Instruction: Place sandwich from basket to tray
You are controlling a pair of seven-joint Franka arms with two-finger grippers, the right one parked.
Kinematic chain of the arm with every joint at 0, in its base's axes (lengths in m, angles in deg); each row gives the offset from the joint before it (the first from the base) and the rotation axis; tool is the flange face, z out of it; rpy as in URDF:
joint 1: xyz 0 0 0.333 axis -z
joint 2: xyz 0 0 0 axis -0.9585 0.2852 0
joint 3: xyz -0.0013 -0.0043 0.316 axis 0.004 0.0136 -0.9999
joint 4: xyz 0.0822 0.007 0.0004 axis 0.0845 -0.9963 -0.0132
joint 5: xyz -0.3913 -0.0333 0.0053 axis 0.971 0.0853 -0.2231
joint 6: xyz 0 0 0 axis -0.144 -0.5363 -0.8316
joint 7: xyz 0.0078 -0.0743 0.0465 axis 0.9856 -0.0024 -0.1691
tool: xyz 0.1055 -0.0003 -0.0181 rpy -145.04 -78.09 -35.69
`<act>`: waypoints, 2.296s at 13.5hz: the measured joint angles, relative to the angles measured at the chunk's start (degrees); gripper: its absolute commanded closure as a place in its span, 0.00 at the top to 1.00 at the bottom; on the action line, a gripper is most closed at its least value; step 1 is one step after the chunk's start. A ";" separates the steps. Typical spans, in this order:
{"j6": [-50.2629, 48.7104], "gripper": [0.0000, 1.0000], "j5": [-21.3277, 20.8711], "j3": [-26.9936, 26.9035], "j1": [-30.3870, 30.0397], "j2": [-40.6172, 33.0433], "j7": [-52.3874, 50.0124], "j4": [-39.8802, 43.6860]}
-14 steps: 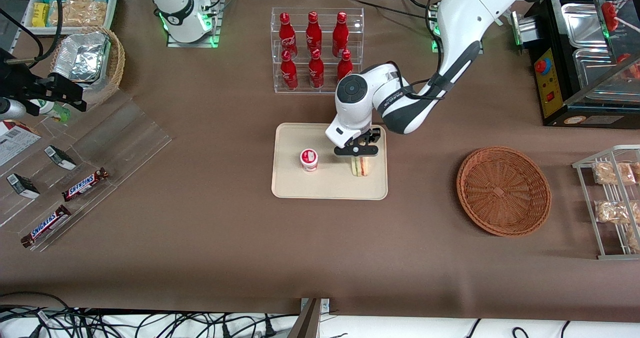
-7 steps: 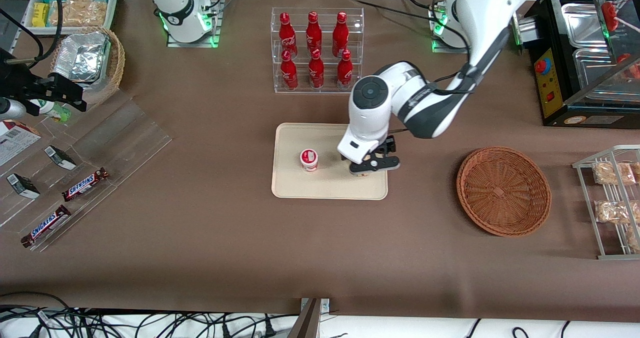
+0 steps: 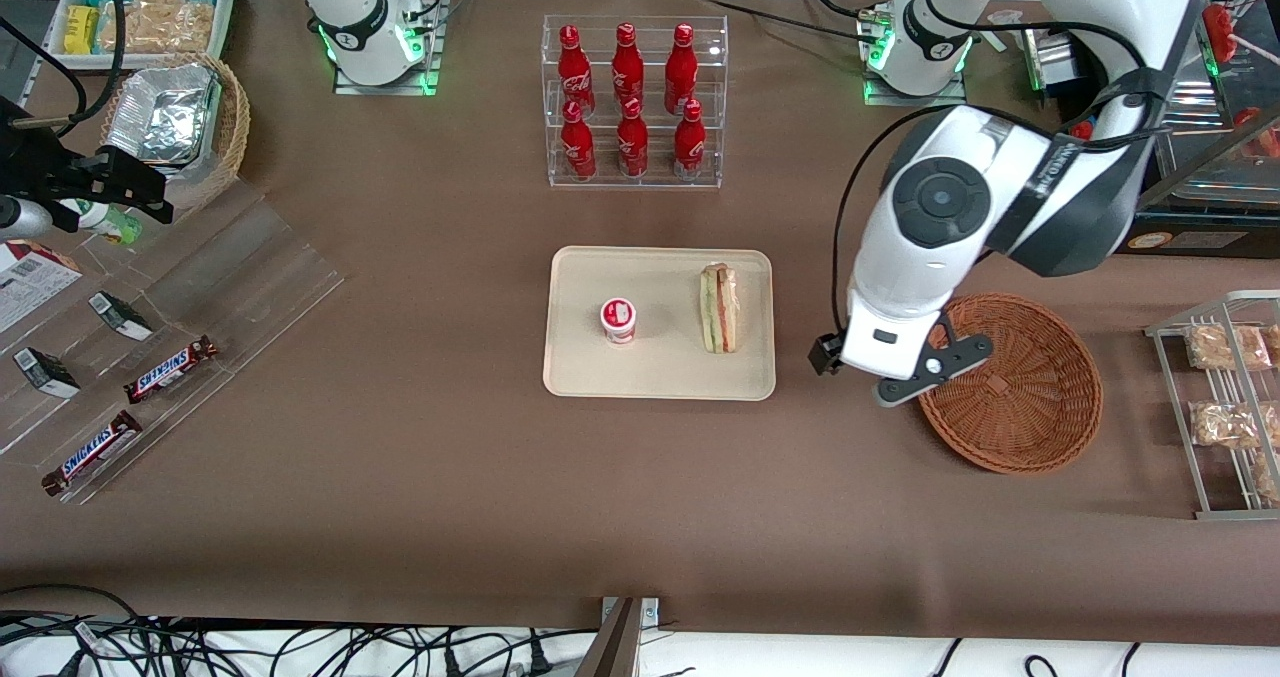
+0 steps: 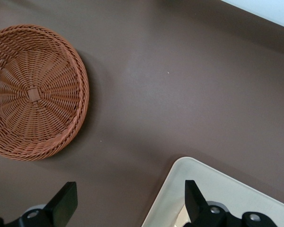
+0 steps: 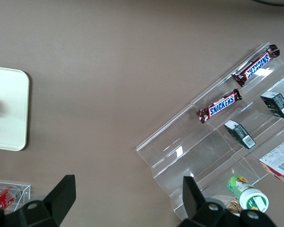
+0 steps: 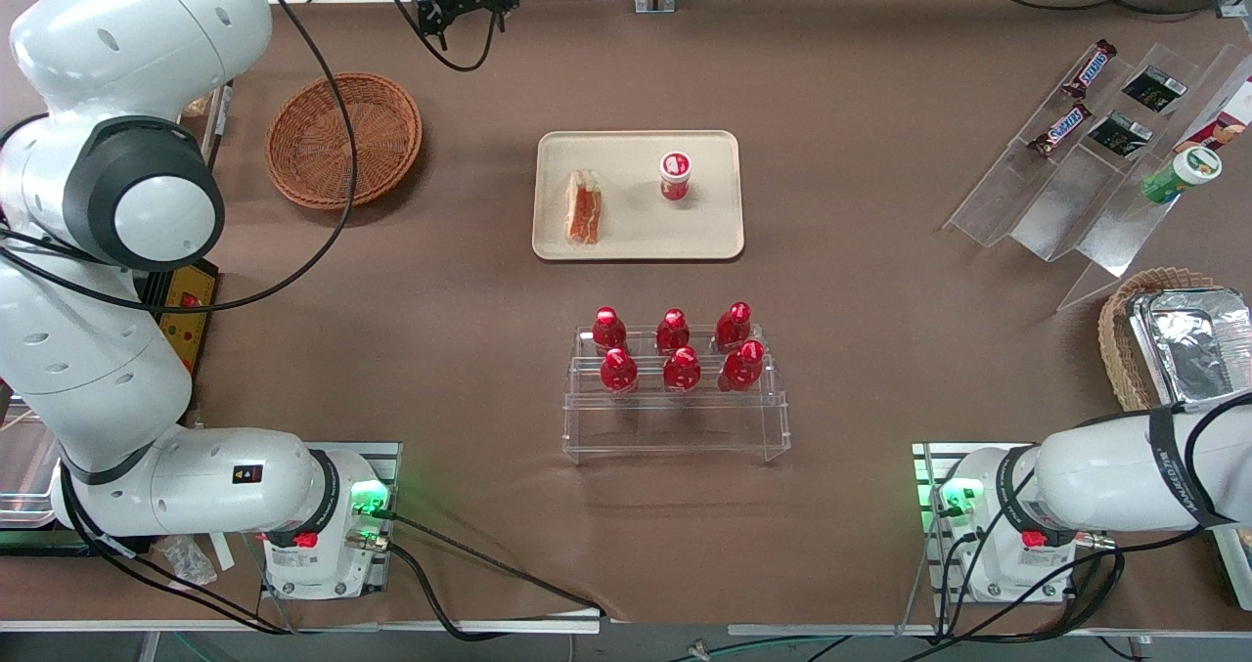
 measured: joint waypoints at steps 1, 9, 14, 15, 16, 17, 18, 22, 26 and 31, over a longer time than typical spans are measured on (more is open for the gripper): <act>-0.07 1.00 1.02 0.01 -0.55 -0.08 0.00 0.00; -2.60 1.00 10.88 -2.83 -4.79 -4.85 11.89 0.21; -7.96 1.00 20.57 -14.59 -1.20 -12.71 25.28 -0.95; -9.28 1.00 21.73 -16.30 -0.97 -14.14 28.16 -1.27; -10.60 1.00 22.37 -17.85 -0.83 -15.39 31.09 -1.50; -11.74 1.00 22.58 -19.28 -0.69 -16.42 34.04 -1.69; -12.48 1.00 22.84 -20.66 -0.47 -17.39 36.91 -2.00; -13.19 1.00 24.50 -26.90 2.73 -21.68 46.86 -5.42; -13.21 1.00 24.52 -29.61 4.37 -25.71 55.44 -9.04; -13.21 1.00 24.75 -32.17 6.82 -28.35 57.62 -10.76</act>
